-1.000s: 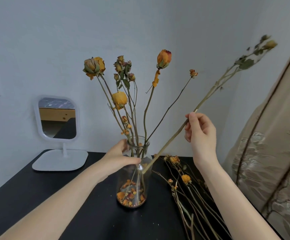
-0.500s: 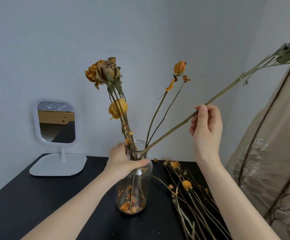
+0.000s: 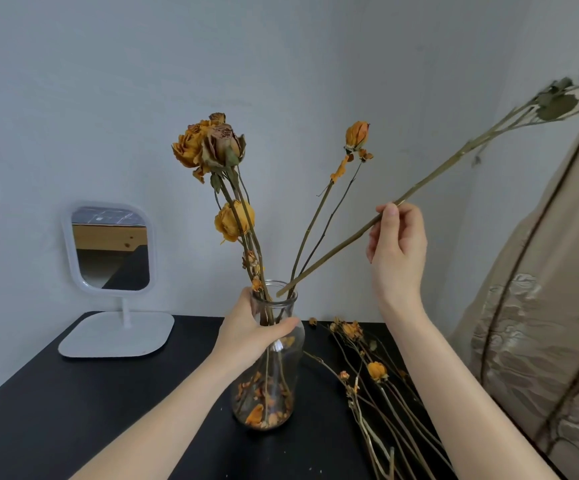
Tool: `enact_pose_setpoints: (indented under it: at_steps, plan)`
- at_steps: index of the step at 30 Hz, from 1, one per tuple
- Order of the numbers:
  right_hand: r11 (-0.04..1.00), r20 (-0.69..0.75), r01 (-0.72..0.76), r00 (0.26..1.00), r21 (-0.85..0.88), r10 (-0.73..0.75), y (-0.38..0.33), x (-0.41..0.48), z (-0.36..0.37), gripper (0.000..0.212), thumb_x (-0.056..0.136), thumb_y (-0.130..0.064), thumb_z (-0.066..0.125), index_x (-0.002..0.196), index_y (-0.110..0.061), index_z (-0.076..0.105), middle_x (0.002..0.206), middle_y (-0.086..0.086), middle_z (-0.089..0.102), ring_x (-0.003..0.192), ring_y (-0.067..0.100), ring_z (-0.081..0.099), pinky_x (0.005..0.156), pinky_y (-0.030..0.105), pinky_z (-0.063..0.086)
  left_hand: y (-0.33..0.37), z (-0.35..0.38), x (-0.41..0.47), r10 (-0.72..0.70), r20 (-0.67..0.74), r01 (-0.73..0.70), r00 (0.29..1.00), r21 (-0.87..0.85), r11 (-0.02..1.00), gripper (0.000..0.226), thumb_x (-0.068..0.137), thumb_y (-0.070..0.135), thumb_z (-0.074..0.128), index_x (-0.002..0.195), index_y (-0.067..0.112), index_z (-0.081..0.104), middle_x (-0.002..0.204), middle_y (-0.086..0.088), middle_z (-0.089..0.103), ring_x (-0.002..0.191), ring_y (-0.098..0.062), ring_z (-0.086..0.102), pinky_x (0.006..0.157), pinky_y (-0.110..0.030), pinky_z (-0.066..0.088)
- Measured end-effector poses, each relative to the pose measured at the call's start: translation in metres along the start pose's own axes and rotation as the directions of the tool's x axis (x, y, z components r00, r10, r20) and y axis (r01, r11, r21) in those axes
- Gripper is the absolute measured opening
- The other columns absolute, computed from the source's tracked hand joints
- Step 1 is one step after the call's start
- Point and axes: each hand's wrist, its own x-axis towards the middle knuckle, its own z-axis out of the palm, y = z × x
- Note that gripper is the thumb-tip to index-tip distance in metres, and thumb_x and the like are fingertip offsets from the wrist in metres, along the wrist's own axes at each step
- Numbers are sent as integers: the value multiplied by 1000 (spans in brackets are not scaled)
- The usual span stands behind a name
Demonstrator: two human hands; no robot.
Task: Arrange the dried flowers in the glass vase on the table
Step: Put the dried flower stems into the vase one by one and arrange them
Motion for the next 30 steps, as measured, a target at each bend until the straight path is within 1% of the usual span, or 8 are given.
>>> enact_pose_setpoints:
  at_steps: [3, 7, 10, 12, 16, 19, 23, 30]
  plan:
    - [999, 85, 17, 996, -40, -14, 7, -8, 7, 19, 100, -21, 37, 86, -25, 50, 69, -2, 48, 63, 13, 46, 59, 32, 39, 0, 0, 0, 6, 1, -6, 1000, 4, 1000, 53, 64, 47, 78, 106, 38, 47, 108, 20, 58, 104, -3, 53, 86, -26, 41]
    - [990, 215, 49, 976, -131, -20, 19, -22, 13, 17, 97, -23, 45, 82, -30, 50, 68, -8, 54, 59, 2, 49, 56, 20, 43, -1, 1, -1, 15, -11, -15, 1000, 10, 1000, 47, 62, 49, 78, 95, 42, 46, 100, 23, 60, 96, 4, 54, 74, -17, 41]
    - [978, 322, 65, 947, -200, 3, 29, -35, 15, 18, 94, -24, 51, 79, -33, 50, 69, -9, 56, 64, -1, 53, 58, 13, 43, -1, 1, -2, 29, -30, -28, 999, 19, 999, 47, 61, 50, 78, 95, 42, 47, 98, 23, 61, 93, 6, 55, 71, -15, 40]
    - [963, 399, 70, 916, -260, 41, 35, -41, 15, 15, 92, -24, 55, 77, -27, 54, 66, -10, 54, 63, -4, 53, 57, 9, 42, -1, 2, -2, 36, -36, -35, 999, 17, 999, 48, 60, 51, 77, 96, 42, 48, 98, 22, 62, 93, 6, 56, 73, -17, 42]
    - [918, 569, 48, 797, -393, 202, 42, -44, 18, 12, 90, -29, 59, 84, -17, 60, 57, -8, 50, 48, 0, 46, 48, 9, 38, -2, 2, -2, 52, -45, -51, 998, 23, 998, 50, 60, 51, 77, 100, 43, 48, 100, 20, 64, 94, 6, 58, 73, -17, 44]
    - [948, 529, -35, 823, -318, 208, 36, -40, 20, 14, 86, -33, 62, 94, -21, 61, 57, -6, 53, 48, 0, 47, 47, 10, 38, -2, 2, -2, 49, -44, -48, 998, 26, 999, 50, 59, 52, 76, 99, 45, 48, 99, 23, 63, 93, 9, 57, 72, -15, 43]
    - [983, 416, -62, 900, -171, 129, 23, -32, 20, 8, 86, -30, 63, 80, -31, 58, 54, -5, 54, 47, 2, 46, 48, 14, 40, -2, 2, -3, 33, -41, -32, 999, 29, 999, 47, 59, 53, 76, 95, 47, 47, 95, 29, 60, 88, 16, 53, 66, -10, 37]
    - [971, 425, -44, 894, -235, 144, 20, -35, 25, 10, 88, -27, 61, 78, -26, 61, 61, -1, 57, 59, 10, 52, 56, 25, 45, -2, 2, -1, 27, -41, -26, 999, 33, 999, 45, 61, 51, 77, 92, 47, 46, 93, 30, 58, 86, 16, 52, 65, -9, 35]
